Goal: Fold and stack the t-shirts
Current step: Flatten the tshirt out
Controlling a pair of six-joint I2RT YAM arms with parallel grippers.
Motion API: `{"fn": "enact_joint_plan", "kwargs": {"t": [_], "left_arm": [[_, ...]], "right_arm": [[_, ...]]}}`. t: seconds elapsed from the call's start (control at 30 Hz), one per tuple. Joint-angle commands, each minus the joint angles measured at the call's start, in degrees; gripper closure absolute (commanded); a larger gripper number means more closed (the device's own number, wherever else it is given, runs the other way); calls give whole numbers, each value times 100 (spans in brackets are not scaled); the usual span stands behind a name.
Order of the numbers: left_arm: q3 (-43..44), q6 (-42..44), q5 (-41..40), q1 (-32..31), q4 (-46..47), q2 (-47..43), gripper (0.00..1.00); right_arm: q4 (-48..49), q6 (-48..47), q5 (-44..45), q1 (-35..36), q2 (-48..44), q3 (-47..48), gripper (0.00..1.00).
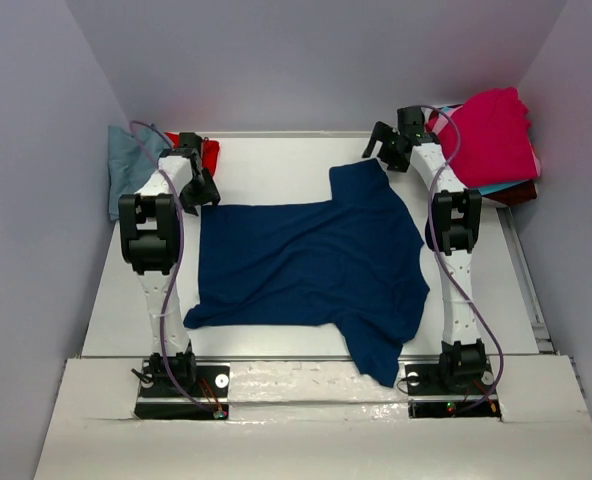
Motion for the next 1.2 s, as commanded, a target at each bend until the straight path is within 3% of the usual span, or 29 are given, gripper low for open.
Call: {"fn": "enact_joint_plan", "kwargs": {"t": [0.0,0.6,1.17], "left_arm": [[-27,39,190,108,88,-41,37],[316,65,964,161,167,443,37],[44,82,1008,161,79,171,38]], "right_arm": [[172,-117,-238,32,148,136,0],[-180,58,-1082,32,386,111,1],[-373,-38,-1108,32,52,-373,21]]}}
